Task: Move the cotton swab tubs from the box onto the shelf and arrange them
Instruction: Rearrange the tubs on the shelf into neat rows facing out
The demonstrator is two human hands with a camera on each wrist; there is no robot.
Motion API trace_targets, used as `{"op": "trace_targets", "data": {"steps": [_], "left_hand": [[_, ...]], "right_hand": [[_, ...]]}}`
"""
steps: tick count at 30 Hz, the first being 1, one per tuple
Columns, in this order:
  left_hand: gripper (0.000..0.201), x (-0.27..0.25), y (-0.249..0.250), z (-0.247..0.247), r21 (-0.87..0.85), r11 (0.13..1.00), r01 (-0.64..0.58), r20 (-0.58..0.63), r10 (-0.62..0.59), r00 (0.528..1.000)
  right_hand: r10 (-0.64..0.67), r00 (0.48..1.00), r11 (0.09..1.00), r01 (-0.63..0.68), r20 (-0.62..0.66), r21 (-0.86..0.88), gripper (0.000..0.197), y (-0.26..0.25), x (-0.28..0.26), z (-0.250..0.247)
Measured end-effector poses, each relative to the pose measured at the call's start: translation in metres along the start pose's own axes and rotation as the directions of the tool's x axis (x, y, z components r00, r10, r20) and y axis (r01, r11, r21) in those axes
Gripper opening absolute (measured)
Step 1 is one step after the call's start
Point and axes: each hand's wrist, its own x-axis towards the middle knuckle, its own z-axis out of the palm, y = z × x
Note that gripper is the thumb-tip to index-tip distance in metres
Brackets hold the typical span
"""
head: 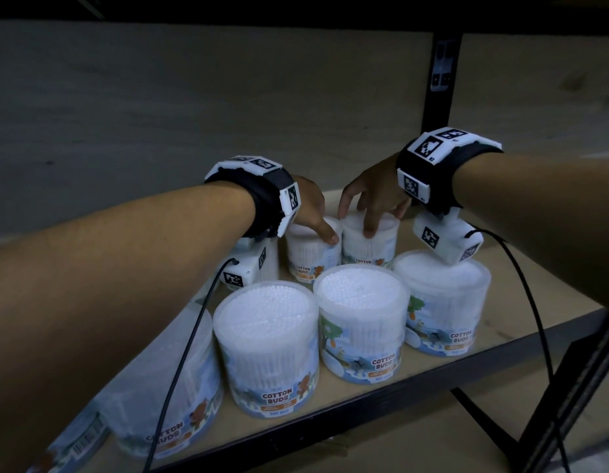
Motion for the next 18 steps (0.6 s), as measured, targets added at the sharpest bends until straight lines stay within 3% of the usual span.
{"op": "trace_targets", "data": {"steps": [6,12,18], "left_hand": [[0.085,0.0029,-0.0008,-0.0009,-0.061,0.997,0.047,-0.014,-0.048,0.999],[0.068,0.0026,-0.002,-0.0033,-0.073,0.997,-0.005,0.027,0.007,1.0],[0.071,-0.0001,-0.0029,-0.0036,0.016,1.0,0.018,0.008,-0.018,1.0]], "right_hand": [[0.017,0.998,1.0,-0.019,-0.055,-0.022,0.057,-0.0019,-0.0017,-0.0013],[0.008,0.999,0.999,-0.011,-0.05,-0.052,0.054,-0.0039,-0.001,-0.0013],[-0.012,0.999,1.0,0.012,-0.041,-0.021,0.059,-0.0063,0.0041,-0.0006]]}}
